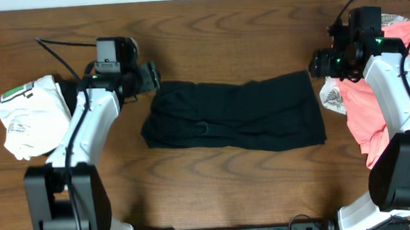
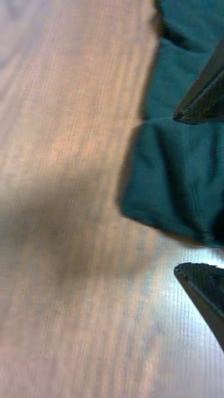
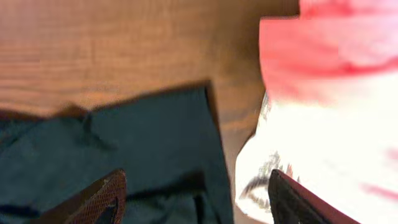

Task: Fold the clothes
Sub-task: 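Release the garment and raise both grippers away from it, then hover both grippers above the folded garment's top corners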

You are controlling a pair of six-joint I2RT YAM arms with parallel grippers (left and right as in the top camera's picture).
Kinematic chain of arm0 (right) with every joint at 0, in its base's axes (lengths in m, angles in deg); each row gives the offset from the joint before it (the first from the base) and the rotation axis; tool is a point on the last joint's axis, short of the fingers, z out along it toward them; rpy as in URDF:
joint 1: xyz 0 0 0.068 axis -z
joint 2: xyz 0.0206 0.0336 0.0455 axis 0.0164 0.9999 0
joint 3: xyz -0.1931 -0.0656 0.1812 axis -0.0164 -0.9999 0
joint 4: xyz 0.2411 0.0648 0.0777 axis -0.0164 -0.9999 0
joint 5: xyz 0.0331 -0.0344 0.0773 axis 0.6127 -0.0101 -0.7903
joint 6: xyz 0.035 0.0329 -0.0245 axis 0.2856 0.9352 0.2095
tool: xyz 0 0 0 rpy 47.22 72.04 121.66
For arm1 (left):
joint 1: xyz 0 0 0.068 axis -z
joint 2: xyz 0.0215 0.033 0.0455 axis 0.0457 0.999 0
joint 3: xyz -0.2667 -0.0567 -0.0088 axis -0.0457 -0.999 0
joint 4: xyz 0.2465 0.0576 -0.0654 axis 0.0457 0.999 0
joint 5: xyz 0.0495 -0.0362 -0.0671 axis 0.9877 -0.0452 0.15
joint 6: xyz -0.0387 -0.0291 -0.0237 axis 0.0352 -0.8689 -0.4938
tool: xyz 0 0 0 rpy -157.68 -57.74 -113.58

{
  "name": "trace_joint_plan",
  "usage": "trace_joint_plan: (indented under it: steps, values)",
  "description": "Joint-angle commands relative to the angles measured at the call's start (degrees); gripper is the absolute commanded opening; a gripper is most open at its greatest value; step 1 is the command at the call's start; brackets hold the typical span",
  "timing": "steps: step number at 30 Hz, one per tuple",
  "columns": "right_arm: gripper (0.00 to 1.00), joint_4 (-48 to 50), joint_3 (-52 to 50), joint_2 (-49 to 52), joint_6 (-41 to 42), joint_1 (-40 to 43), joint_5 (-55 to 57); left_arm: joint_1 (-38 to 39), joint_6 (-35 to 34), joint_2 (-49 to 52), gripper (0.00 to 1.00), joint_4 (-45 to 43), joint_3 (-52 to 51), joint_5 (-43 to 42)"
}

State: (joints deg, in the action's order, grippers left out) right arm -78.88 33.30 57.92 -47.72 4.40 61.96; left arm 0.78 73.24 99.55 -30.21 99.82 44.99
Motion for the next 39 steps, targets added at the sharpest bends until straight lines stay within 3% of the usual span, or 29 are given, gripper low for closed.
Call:
trace_joint_plan:
  steps: [1,14,32,37,39]
  values:
    - [0.72,2.14,0.76,2.45,-2.54,-0.55,0.02,-1.22,1.25,3.45,0.72,-3.65,0.68,-5.25]
    - [0.75,10.51,0.76,15.89,-4.15,-1.79,-9.40,-1.22,2.69,12.59,0.75,-15.06,0.68,-8.72]
    - [0.76,12.79,0.76,17.81,-4.09,-3.39,-6.32,-1.07,2.69,17.09,0.75,-15.17,0.66,-11.78]
    - [0.72,12.37,0.76,17.81,-3.93,-3.37,-6.23,-1.07,2.69,17.35,0.75,-13.90,0.50,-11.78]
    - [0.60,11.87,0.76,17.81,-3.61,-3.39,-5.40,-1.07,2.69,17.35,0.75,-13.88,0.50,-11.78]
